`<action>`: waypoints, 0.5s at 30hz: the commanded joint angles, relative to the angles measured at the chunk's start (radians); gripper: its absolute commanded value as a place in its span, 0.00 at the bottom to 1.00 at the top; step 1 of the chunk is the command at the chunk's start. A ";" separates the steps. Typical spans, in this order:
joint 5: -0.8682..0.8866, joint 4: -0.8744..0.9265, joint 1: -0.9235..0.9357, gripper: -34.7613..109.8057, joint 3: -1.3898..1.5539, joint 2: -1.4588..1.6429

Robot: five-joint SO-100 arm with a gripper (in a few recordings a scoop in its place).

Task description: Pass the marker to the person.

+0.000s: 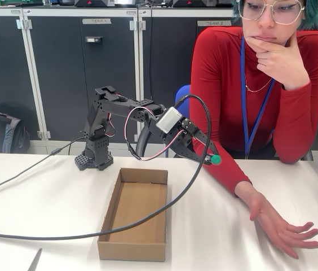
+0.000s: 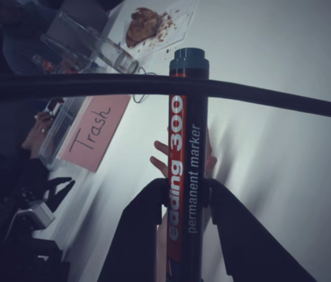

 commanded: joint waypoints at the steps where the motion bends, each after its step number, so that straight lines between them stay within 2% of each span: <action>1: 0.000 -0.071 -0.038 0.21 -0.106 -0.032; 15: -0.031 -0.137 -0.202 0.21 -0.426 -0.319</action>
